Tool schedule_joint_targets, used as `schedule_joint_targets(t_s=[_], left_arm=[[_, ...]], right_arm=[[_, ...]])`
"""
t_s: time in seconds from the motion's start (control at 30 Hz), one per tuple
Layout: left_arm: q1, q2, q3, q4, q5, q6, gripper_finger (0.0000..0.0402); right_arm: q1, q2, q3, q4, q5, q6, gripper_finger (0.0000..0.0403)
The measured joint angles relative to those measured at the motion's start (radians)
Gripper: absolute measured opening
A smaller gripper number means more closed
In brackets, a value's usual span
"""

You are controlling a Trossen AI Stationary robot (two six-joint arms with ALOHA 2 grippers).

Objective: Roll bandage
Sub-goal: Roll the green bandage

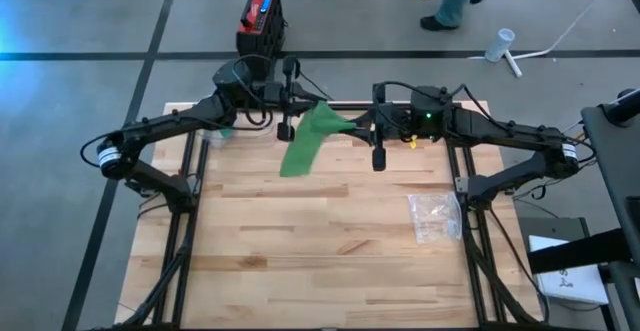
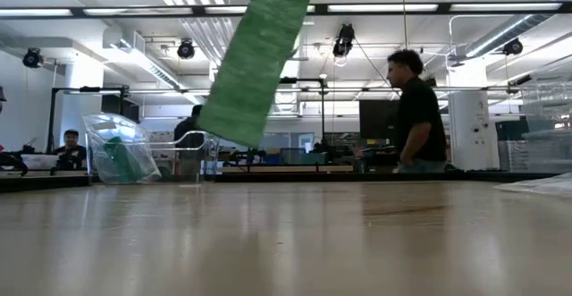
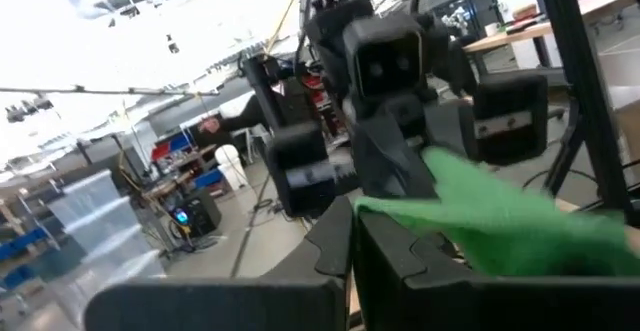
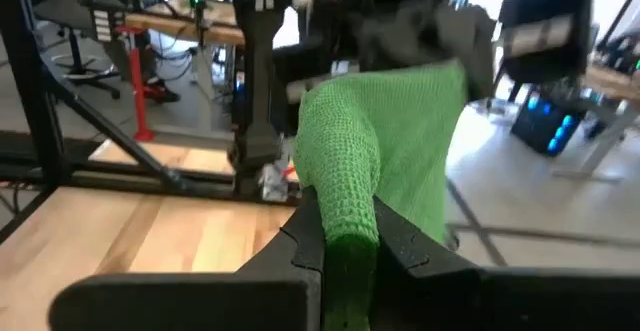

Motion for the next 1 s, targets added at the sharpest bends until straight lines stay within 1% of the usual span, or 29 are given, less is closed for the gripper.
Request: schedule_joint_targets(t_s=[0.2,0.3,0.4,0.53,0.73,0.87,0.97,1.0], left_arm=[[0.002,0.000,0.051,-0.020,-0.016,0.033,0.0000],[0.006,-0.004,0.067,-0.059,-0.025,0.039,0.0000],[0.007,-0.002,0.048,-0.096,-0.032,0.044,0.0000],[0.016,-0.020,0.011,-0.141,-0.109,0.061,0.0000],[0.019,-0.140,-0.037,-0.237,-0.157,0.165,0.0000],[-0.034,-0.202,-0.051,-0.248,-0.164,0.213,0.0008],[-0.090,-0.214,-0.059,-0.248,-0.161,0.254,0.0028],[-0.113,-0.212,-0.062,-0.250,-0.175,0.262,0.0037]], right_arm=[[0.001,-0.001,0.000,-0.089,-0.011,0.030,0.0024],[0.002,0.001,-0.001,-0.081,-0.010,0.030,0.0024],[0.002,-0.004,-0.001,-0.035,-0.007,0.013,0.0024],[0.002,-0.008,0.017,-0.019,0.001,-0.013,0.0024],[-0.003,-0.013,0.028,-0.021,0.116,0.005,0.0024],[-0.027,-0.006,0.027,-0.021,0.129,0.052,0.0024],[-0.050,0.001,0.025,-0.031,0.130,0.079,0.0024],[-0.054,0.007,0.025,-0.026,0.130,0.082,0.0024]])
